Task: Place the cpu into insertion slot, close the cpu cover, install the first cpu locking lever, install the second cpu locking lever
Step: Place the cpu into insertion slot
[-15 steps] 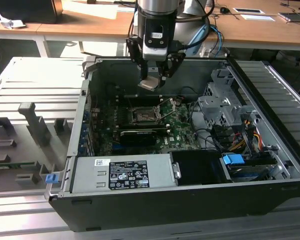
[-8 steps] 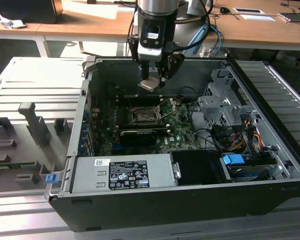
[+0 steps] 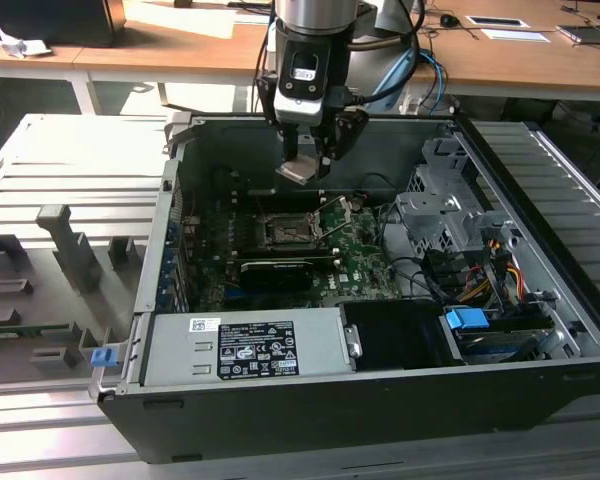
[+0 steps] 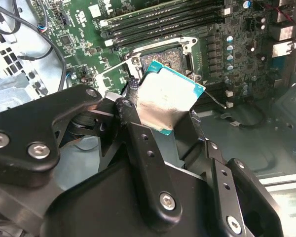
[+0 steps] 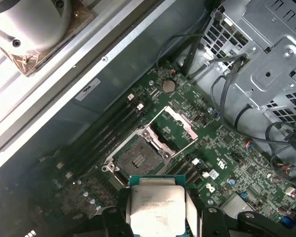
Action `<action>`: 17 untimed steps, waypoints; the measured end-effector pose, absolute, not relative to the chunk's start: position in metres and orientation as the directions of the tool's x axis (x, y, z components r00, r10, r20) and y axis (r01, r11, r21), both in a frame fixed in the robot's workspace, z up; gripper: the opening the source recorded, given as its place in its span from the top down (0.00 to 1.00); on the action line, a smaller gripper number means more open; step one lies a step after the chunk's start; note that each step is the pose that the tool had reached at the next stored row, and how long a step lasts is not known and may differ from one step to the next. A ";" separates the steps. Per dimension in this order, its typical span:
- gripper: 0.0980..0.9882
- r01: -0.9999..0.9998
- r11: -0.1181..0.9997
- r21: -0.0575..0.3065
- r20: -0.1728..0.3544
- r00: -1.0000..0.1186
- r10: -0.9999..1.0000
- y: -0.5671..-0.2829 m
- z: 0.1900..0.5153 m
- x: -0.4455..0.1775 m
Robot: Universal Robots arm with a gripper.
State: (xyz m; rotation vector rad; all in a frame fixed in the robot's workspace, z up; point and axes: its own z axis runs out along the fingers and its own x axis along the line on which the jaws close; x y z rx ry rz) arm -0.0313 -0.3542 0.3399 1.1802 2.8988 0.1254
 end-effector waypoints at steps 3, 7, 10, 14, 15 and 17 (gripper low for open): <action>0.51 0.698 0.712 0.078 0.022 -0.715 0.699 -0.354 0.339 -0.031; 0.51 0.700 0.710 0.078 0.022 -0.714 0.700 -0.354 0.338 -0.031; 0.51 0.701 0.709 0.078 0.022 -0.712 0.702 -0.354 0.337 -0.031; 0.51 0.704 0.706 0.078 0.022 -0.709 0.705 -0.354 0.335 -0.031; 0.51 0.704 0.706 0.078 0.022 -0.709 0.705 -0.354 0.335 -0.031; 0.51 0.706 0.704 0.078 0.022 -0.707 0.707 -0.354 0.335 -0.031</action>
